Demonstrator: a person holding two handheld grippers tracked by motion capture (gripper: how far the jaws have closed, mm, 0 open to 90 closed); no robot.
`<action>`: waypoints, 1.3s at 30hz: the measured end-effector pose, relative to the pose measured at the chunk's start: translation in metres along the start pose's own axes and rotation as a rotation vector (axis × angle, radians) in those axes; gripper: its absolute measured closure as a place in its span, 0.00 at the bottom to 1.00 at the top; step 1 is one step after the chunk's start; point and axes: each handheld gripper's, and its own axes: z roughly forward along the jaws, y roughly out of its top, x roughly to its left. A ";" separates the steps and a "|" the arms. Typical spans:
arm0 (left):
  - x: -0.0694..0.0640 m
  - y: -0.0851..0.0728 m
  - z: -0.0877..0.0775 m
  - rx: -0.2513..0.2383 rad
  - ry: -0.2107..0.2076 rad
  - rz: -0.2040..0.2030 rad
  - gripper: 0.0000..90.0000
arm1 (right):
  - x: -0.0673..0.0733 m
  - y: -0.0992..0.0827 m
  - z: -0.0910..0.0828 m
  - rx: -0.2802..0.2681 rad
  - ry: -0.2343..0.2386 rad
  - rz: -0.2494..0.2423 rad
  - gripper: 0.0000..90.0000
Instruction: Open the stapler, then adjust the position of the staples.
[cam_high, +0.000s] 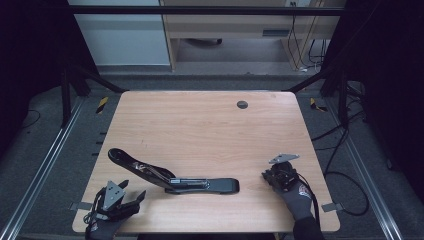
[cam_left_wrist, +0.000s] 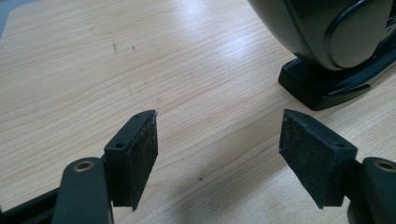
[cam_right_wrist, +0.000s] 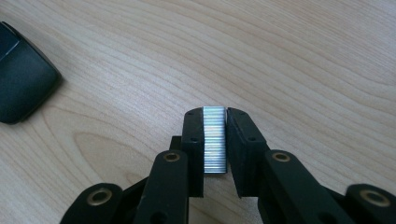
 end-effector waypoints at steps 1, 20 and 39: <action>0.000 0.000 0.000 0.000 -0.001 0.000 0.31 | 0.000 0.000 0.000 0.000 -0.001 -0.001 0.86; 0.001 -0.001 0.001 0.004 -0.008 -0.008 0.30 | -0.006 0.013 -0.026 -0.049 -0.008 0.038 0.78; 0.002 -0.001 0.002 0.012 -0.014 -0.004 0.30 | -0.001 0.019 -0.018 -0.002 -0.038 0.044 0.73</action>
